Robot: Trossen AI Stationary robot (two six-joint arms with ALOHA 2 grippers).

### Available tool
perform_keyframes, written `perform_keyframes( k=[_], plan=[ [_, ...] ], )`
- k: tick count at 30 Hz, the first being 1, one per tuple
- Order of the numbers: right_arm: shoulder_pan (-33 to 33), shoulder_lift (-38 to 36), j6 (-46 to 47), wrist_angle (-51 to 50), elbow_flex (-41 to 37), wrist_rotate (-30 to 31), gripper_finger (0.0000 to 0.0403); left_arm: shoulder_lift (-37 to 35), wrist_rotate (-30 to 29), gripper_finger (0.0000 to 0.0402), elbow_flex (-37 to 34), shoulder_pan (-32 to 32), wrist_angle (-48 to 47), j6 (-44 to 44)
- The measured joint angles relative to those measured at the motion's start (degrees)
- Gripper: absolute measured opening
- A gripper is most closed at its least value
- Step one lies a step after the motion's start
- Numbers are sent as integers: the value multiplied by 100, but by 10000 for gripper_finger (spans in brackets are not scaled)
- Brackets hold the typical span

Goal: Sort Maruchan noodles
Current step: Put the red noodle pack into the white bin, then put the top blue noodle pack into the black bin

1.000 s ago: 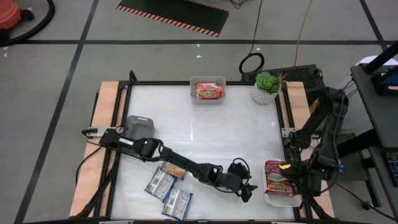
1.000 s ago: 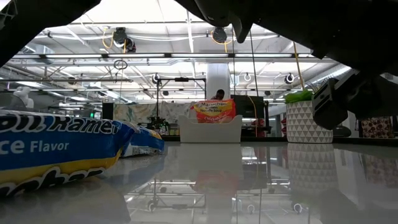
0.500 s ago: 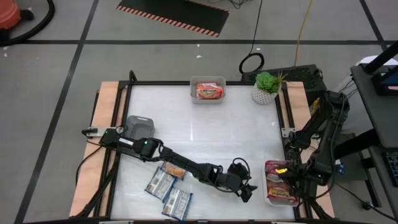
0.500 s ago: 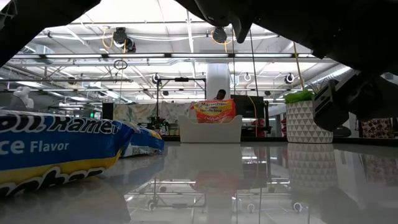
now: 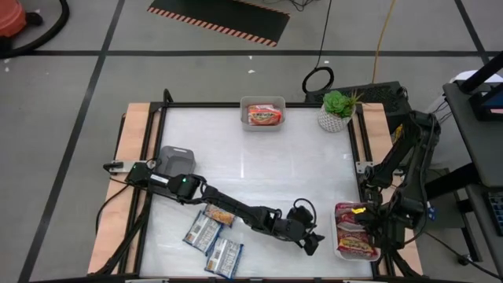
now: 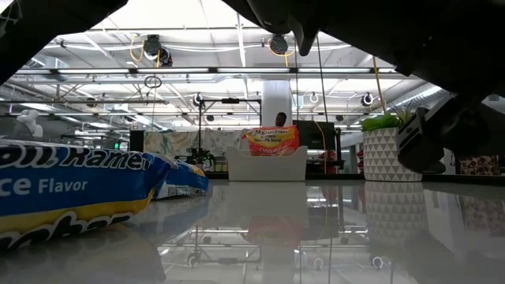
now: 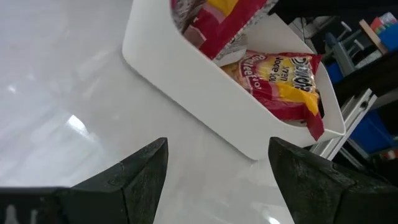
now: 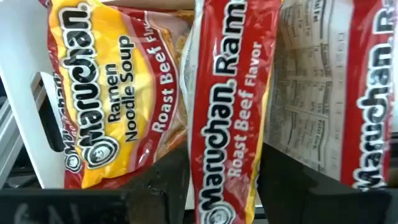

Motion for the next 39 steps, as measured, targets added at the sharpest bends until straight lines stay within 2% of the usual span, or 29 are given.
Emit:
perform_keyframes(
  k=[2,7,14,19,26,29,34,39],
  plan=[
    [0,-71,0,-9,0,-1,160,0,26,280,0,0,-48,-269],
    [0,-386,-141,151,0,-146,166,0,550,280,0,46,40,-820],
    [0,-1004,-241,459,2,-151,163,0,626,280,2,48,1029,-1358],
    [-4,-1327,42,352,2,144,151,-80,626,280,2,62,1220,-1343],
    [-138,-1630,514,248,4,667,134,-514,630,280,2,146,1031,-745],
    [-276,-1754,662,271,5,1244,130,-745,692,280,2,240,538,-411],
    [-656,-2001,745,517,8,2390,127,-1256,927,280,2,450,-1180,-15],
    [-1141,-2260,447,847,9,3013,127,-1610,889,280,4,670,-2469,201]
  ],
)
